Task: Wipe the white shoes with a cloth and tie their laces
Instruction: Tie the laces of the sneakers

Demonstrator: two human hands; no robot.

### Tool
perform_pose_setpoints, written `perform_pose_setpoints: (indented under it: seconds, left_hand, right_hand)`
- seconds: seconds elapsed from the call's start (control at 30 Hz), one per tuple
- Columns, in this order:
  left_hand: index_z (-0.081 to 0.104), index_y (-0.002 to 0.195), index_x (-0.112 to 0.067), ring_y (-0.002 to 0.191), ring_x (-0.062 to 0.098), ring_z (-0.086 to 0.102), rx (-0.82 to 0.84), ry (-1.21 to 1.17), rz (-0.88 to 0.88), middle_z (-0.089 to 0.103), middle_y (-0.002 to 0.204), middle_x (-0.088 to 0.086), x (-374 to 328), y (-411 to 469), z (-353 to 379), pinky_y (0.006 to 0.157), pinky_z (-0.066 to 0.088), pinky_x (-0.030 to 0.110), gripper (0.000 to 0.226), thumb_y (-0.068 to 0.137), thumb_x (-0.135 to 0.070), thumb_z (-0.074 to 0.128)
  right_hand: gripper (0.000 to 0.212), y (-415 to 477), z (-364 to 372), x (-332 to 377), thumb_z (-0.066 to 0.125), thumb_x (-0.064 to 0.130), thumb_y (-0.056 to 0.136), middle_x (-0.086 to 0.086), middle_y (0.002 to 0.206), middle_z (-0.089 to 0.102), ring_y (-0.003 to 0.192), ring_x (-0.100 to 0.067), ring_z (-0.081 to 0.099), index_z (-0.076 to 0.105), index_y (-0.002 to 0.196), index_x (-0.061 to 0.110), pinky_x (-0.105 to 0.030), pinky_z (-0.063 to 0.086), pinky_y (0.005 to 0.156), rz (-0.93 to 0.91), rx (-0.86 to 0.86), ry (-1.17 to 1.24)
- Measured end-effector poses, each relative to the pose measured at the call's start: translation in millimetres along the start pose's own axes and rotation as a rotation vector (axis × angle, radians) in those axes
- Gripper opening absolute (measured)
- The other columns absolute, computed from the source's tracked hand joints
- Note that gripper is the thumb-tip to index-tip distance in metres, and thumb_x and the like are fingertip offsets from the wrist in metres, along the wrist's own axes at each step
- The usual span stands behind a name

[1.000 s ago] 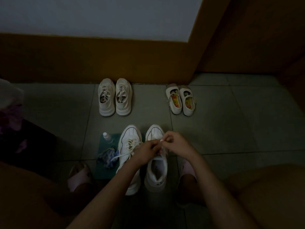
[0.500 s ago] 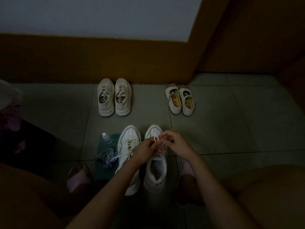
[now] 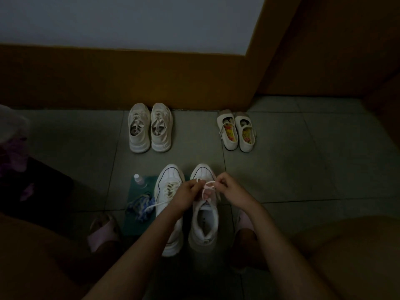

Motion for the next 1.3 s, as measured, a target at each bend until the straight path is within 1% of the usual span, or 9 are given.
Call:
perform_pose_setpoints:
  seconds: [0.17, 0.27, 0.4, 0.57, 0.67, 0.93, 1.03, 1.13, 1.3]
  left_hand:
    - [0.069, 0.092, -0.004, 0.061, 0.005, 0.066, -0.009, -0.2, -0.149, 0.071, 0.067, -0.001, 3.1, 0.8, 2.1, 0.057, 0.05, 0.013, 0.021, 0.095, -0.011, 0.049]
    - [0.064, 0.107, 0.003, 0.067, 0.012, 0.067, 0.034, -0.378, -0.232, 0.069, 0.081, 0.012, 5.3, 0.8, 2.9, 0.06, 0.053, 0.018, 0.021, 0.092, -0.006, 0.053]
    - [0.059, 0.109, 0.01, 0.059, 0.012, 0.067, 0.064, -0.513, -0.288, 0.07, 0.066, 0.008, 7.2, -0.5, 2.0, 0.055, 0.052, 0.018, 0.022, 0.09, 0.0, 0.052]
    - [0.065, 0.104, 0.008, 0.054, -0.003, 0.063, -0.056, -0.119, -0.115, 0.068, 0.06, -0.008, 7.1, 2.4, -2.5, 0.055, 0.049, 0.012, 0.025, 0.079, 0.01, 0.064]
    - [0.071, 0.091, 0.003, 0.054, -0.01, 0.058, -0.07, 0.155, 0.021, 0.068, 0.073, 0.0, 4.8, 4.4, -5.3, 0.059, 0.045, 0.008, 0.015, 0.077, 0.006, 0.069]
    - [0.065, 0.079, -0.019, 0.073, 0.006, 0.06, -0.195, 0.519, 0.221, 0.066, 0.08, -0.005, 2.3, -0.1, 0.1, 0.065, 0.044, 0.012, 0.014, 0.08, -0.005, 0.064]
    - [0.064, 0.083, -0.017, 0.079, 0.011, 0.061, -0.243, 0.593, 0.286, 0.066, 0.089, -0.001, 5.6, -3.5, 6.8, 0.071, 0.05, 0.027, 0.013, 0.079, -0.005, 0.063]
    - [0.063, 0.084, -0.017, 0.077, 0.013, 0.06, -0.291, 0.616, 0.311, 0.065, 0.089, -0.001, 9.0, -6.6, 10.1, 0.068, 0.049, 0.029, 0.012, 0.078, -0.006, 0.063]
    - [0.061, 0.077, -0.023, 0.071, 0.011, 0.064, -0.243, 0.394, 0.229, 0.068, 0.074, -0.004, 9.4, -4.8, 9.2, 0.067, 0.054, 0.036, 0.015, 0.078, -0.008, 0.065]
  right_hand:
    - [0.015, -0.7, 4.5, -1.4, 0.047, 0.017, 0.096, 0.005, 0.077, 0.046, 0.071, -0.005, 0.041, 0.044, 0.082, 0.02, -0.023, 0.034, 0.065, 0.04, 0.026, 0.076]
    - [0.016, -3.1, 6.8, -1.1, 0.051, 0.022, 0.095, 0.002, 0.087, 0.055, 0.08, -0.01, 0.048, 0.047, 0.08, 0.026, -0.03, 0.038, 0.074, 0.066, 0.118, 0.092]
    - [0.02, -6.3, 9.5, -3.1, 0.054, 0.012, 0.092, 0.002, 0.083, 0.055, 0.077, -0.011, 0.05, 0.048, 0.078, 0.025, -0.027, 0.039, 0.07, 0.06, 0.205, 0.013]
    - [0.027, -5.3, 9.9, -7.9, 0.061, -0.004, 0.084, 0.001, 0.072, 0.055, 0.067, -0.007, 0.052, 0.052, 0.073, 0.019, -0.019, 0.042, 0.063, 0.08, 0.177, 0.045]
    - [0.016, -6.3, 13.6, -6.5, 0.051, -0.01, 0.088, 0.0, 0.069, 0.053, 0.063, -0.006, 0.048, 0.057, 0.083, 0.004, -0.011, 0.04, 0.054, 0.113, 0.127, 0.124]
    - [0.016, -1.3, 21.2, -10.7, 0.057, 0.002, 0.09, -0.002, 0.072, 0.056, 0.063, -0.009, 0.05, 0.062, 0.102, -0.007, -0.007, 0.04, 0.048, 0.128, 0.058, 0.184]
    - [0.008, 0.3, 23.5, -12.1, 0.058, 0.0, 0.088, -0.004, 0.072, 0.056, 0.061, -0.01, 0.051, 0.06, 0.095, 0.003, -0.008, 0.041, 0.046, 0.134, 0.046, 0.199]
    - [0.007, -0.9, 21.7, -14.3, 0.058, -0.001, 0.087, -0.002, 0.072, 0.058, 0.062, -0.009, 0.054, 0.061, 0.092, 0.004, -0.01, 0.043, 0.048, 0.144, 0.054, 0.187]
    - [0.018, -0.8, 14.7, -11.6, 0.05, -0.009, 0.089, -0.004, 0.072, 0.058, 0.046, 0.0, 0.055, 0.057, 0.094, 0.007, -0.014, 0.045, 0.046, 0.148, -0.04, 0.298]
Point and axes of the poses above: each hand's wrist, its own y-axis towards the middle knuckle, its own z-axis out of the palm, x = y × z, the point moved 3 cm from there along y, towards the middle knuckle
